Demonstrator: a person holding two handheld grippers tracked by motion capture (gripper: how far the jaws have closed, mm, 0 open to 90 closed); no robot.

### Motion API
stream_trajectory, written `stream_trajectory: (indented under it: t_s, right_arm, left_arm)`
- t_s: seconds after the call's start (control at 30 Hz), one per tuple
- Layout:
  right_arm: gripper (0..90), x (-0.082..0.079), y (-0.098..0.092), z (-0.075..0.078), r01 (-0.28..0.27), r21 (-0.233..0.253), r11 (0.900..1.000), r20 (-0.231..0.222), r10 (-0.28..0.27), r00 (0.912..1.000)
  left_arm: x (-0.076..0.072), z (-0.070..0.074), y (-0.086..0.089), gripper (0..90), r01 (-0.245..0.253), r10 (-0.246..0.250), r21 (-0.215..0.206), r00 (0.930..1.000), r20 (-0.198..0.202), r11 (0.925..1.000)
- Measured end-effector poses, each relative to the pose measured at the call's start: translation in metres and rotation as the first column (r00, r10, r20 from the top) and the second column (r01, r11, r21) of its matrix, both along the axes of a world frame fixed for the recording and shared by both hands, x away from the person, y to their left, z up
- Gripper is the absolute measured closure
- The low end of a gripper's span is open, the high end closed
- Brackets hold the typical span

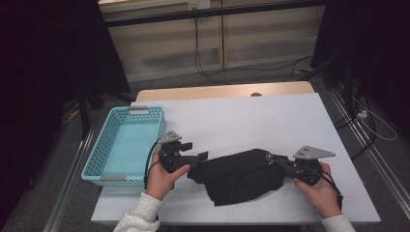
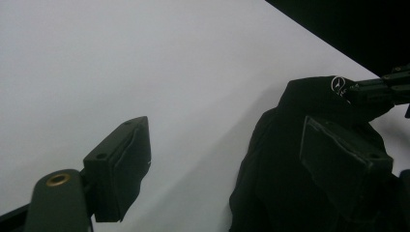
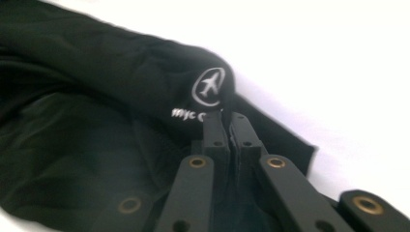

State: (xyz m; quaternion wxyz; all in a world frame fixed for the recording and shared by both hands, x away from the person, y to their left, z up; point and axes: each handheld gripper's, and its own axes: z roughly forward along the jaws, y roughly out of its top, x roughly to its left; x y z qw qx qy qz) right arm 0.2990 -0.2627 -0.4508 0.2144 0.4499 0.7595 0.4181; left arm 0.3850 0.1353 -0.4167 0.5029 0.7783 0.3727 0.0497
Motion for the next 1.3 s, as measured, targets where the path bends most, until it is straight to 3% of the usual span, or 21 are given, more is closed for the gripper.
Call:
stream_trajectory:
  t_s: [0.07, 0.2, 0.47, 0.6, 0.7, 0.8, 1.1, 1.23, 1.27, 1.3]
  right_arm:
    - [88.1, 0.001, -0.005, 0.001, 0.053, 0.012, 0.999, 0.02, -0.054, 0.9984]
    - [88.0, 0.001, -0.007, 0.002, 0.087, 0.022, 0.996, 0.039, -0.088, 0.9953]
    - [87.5, 0.004, 0.005, 0.005, 0.05, 0.02, 0.999, 0.058, -0.051, 0.997]
    - [87.4, 0.005, 0.009, 0.005, 0.031, 0.013, 0.999, 0.065, -0.032, 0.9974]
    - [86.7, 0.005, 0.006, 0.006, 0.049, 0.022, 0.999, 0.07, -0.05, 0.9963]
    - [87.0, 0.005, 0.003, 0.007, 0.063, 0.063, 0.996, 0.077, -0.067, 0.9948]
    - [87.7, 0.005, 0.003, 0.005, 0.062, 0.05, 0.997, 0.078, -0.066, 0.9947]
    - [87.8, 0.005, 0.003, 0.005, 0.065, 0.047, 0.997, 0.081, -0.069, 0.9944]
    - [87.8, 0.005, 0.002, 0.005, 0.069, 0.051, 0.996, 0.081, -0.073, 0.994]
    - [87.8, 0.005, 0.002, 0.005, 0.069, 0.051, 0.996, 0.081, -0.073, 0.994]
  left_arm:
    - [-0.003, 0.003, 0.002, 17.3, -0.006, 0.006, 0.001, 1.0, -0.001, 1.0]
    - [-0.007, 0.004, 0.0, 17.0, 0.004, -0.004, 0.009, 1.0, -0.008, 1.0]
    - [-0.014, -0.002, -0.009, 17.7, 0.044, -0.043, 0.022, 0.9985, -0.034, 0.9988]
    - [-0.015, -0.006, -0.01, 17.6, 0.04, -0.038, 0.037, 0.9984, -0.042, 0.9985]
    - [-0.014, -0.01, -0.009, 18.4, 0.042, -0.039, 0.05, 0.9977, -0.056, 0.9979]
    - [-0.017, -0.013, -0.01, 18.8, 0.047, -0.042, 0.067, 0.9969, -0.067, 0.9967]
    - [-0.022, -0.02, -0.009, 33.9, 0.069, -0.059, 0.096, 0.9923, -0.109, 0.993]
    - [-0.023, -0.019, -0.008, 44.5, 0.086, -0.073, 0.104, 0.9901, -0.12, 0.9909]
    - [-0.024, -0.019, -0.009, 50.8, 0.096, -0.083, 0.111, 0.9892, -0.121, 0.9892]
    - [-0.024, -0.019, -0.009, 50.8, 0.102, -0.087, 0.119, 0.9884, -0.124, 0.9876]
